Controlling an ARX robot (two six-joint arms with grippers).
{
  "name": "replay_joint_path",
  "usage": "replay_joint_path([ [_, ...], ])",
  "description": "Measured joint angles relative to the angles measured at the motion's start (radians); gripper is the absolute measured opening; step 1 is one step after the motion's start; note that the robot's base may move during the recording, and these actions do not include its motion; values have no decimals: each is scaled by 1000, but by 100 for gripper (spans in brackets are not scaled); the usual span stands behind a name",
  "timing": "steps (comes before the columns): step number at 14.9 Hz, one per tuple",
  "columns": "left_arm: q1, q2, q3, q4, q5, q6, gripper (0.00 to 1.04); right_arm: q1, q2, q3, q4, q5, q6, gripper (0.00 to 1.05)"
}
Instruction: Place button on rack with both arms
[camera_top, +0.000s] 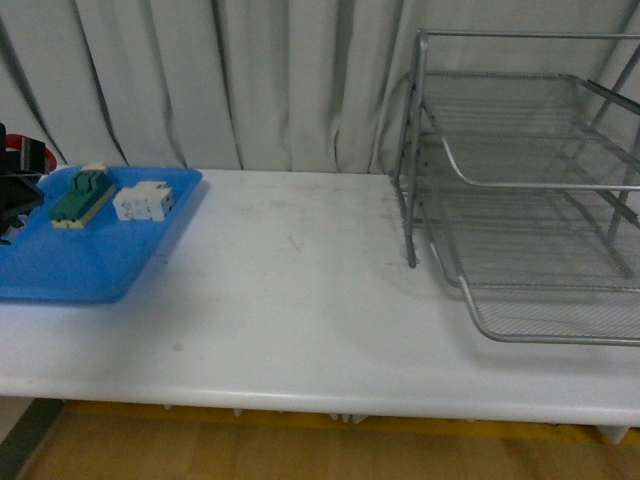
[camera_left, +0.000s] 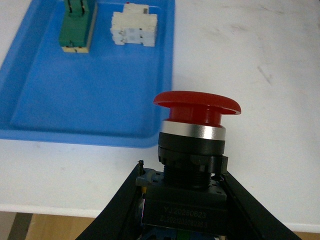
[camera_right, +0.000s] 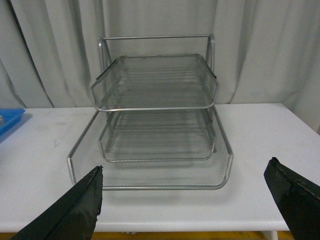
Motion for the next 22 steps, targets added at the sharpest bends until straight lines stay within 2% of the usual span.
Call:
replay_joint_path([
  [9,-6,-3,-15,-1,0,3,37,0,0,0,1,4,0,98],
  [13,-54,-30,-3,-32,-1,4,37,0,0,0,1,3,0,98],
  [17,-230,24,150,-51,-7,4,37,0,0,0,1,1,0,98],
  [22,-439,161,220,-71,29,24,37,0,0,0,1,1,0,98],
])
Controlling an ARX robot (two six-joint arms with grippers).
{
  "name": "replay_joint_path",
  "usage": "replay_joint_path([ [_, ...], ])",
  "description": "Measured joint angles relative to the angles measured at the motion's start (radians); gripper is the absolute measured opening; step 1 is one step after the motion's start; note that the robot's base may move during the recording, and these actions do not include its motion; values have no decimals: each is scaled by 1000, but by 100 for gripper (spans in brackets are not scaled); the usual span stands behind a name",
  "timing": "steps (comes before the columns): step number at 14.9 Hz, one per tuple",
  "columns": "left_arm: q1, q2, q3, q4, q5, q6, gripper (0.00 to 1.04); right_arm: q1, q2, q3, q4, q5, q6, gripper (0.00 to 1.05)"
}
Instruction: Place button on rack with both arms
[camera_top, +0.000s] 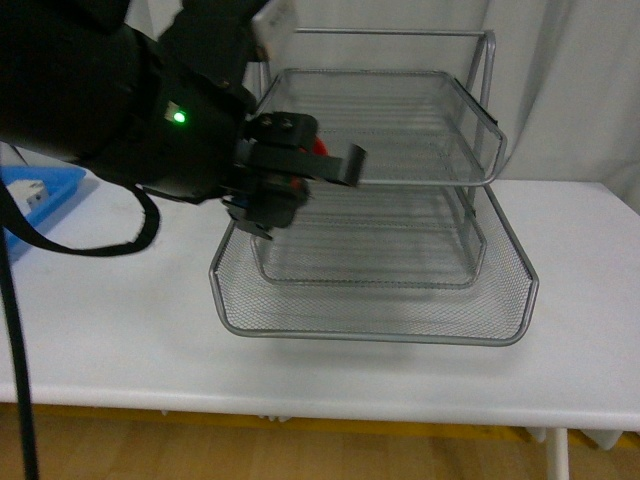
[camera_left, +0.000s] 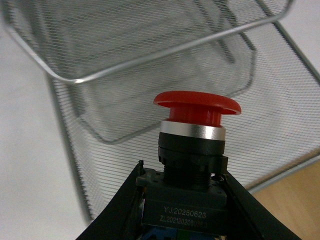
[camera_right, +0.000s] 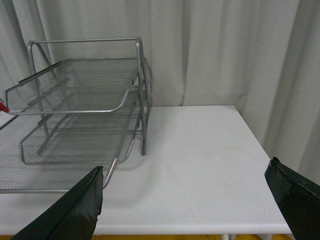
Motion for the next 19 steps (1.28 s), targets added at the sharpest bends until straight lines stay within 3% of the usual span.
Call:
replay_joint_path([
  [4,-58,64,37,-9,23,10,37,0,0,0,0,0,0,98],
  [19,-83,467,470,-205,5,33,37,0,0,0,0,0,0,98],
])
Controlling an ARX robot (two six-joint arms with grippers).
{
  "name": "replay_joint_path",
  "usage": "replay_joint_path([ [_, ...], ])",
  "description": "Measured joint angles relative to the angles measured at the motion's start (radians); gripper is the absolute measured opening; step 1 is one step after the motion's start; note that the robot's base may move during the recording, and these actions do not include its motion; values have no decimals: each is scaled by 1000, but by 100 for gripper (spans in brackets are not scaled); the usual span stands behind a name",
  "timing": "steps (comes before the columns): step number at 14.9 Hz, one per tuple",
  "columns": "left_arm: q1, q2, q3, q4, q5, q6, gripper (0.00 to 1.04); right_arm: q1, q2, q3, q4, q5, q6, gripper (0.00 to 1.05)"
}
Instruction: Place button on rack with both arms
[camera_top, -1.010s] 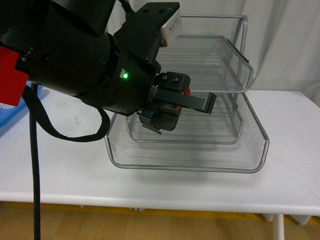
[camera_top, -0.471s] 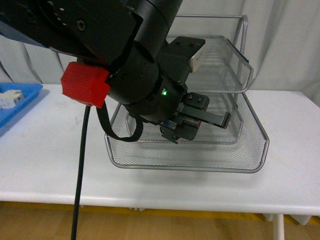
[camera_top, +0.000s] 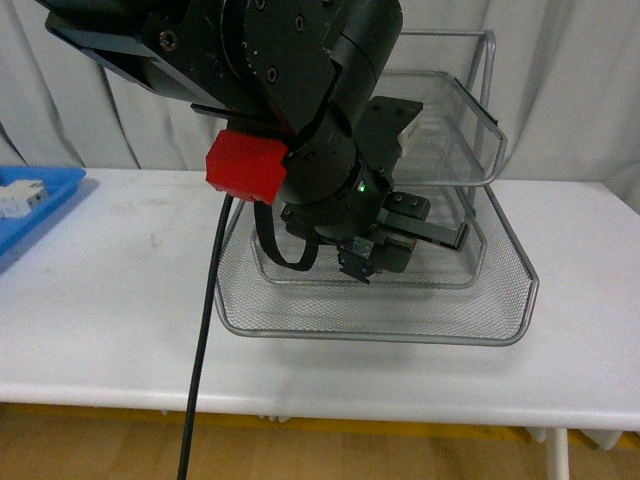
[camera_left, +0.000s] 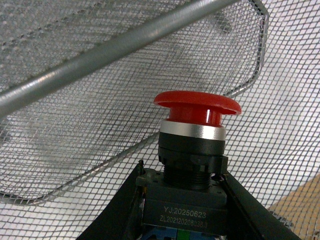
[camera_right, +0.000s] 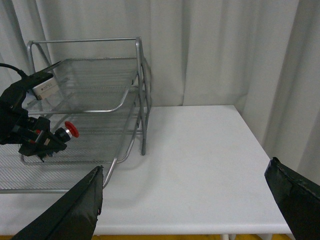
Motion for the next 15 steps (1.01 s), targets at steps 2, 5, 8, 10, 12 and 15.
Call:
replay_joint_path([
  [2,0,13,39,-19,-5,-10,37,0,0,0,0,0,0,98],
  [5,1,16,56,-33,-7,-22,68,0,0,0,0,0,0,98],
  [8,2,-29,-5,6,-8,-33,100,0,0,0,0,0,0,98],
  [10,4,-156,-110,70,-19,-39,98,0,0,0,0,0,0,98],
  [12,4,-335,-232,154,-53,-23,98,0,0,0,0,0,0,98],
  [15,21,-592,-436,192,-87,8,98,0,0,0,0,0,0,98],
])
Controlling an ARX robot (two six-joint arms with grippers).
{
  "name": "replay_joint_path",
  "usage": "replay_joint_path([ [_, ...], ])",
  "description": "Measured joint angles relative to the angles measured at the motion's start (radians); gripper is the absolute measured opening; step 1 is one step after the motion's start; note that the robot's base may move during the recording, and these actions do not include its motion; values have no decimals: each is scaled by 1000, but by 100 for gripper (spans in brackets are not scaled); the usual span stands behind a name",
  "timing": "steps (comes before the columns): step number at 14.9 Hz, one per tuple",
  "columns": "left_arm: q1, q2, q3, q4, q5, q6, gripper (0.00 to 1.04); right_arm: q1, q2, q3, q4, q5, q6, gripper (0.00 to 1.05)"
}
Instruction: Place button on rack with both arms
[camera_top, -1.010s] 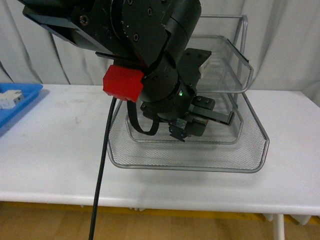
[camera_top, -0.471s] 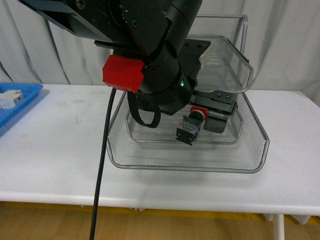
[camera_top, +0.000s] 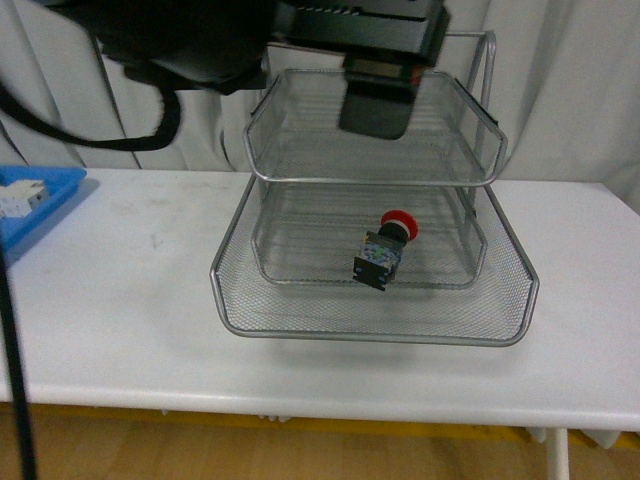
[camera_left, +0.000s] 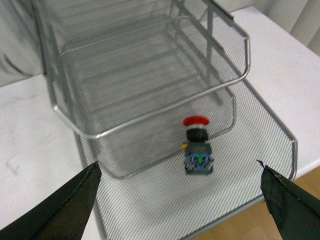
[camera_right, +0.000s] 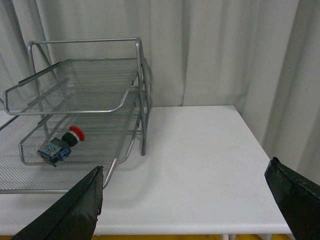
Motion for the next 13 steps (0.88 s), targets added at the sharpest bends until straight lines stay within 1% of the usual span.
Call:
replay_joint_path([
  [1,24,-76,-71,-13,-13,0,98,0,0,0,0,0,0,98],
  [2,54,-152,-133,15,-43,0,97,0,0,0,0,0,0,98],
  [3,85,-251,-274,302,-208,-9,85,0,0,0,0,-1,0,98],
  [4,145,-368,-403,451,-255,-14,75,0,0,0,0,0,0,98],
  [5,246,-520,-528,478,-220,-18,62,0,0,0,0,0,0,98],
  [6,329,-653,-642,479,-171,-21,47,0,0,0,0,0,0,98],
  [8,361,-738,-744,497,-97,-21,22,0,0,0,0,-1,0,98],
  [9,381,-768,-789,496,-79,-21,9,0,0,0,0,0,0,98],
  [10,400,-806,-824,496,-67,-21,2,0,0,0,0,0,0,98],
  [12,431,-880,-876,489,-39,-24,2,0,0,0,0,0,0,98],
  [13,478,-918,-905,471,33,-23,2,0,0,0,0,0,0,98],
])
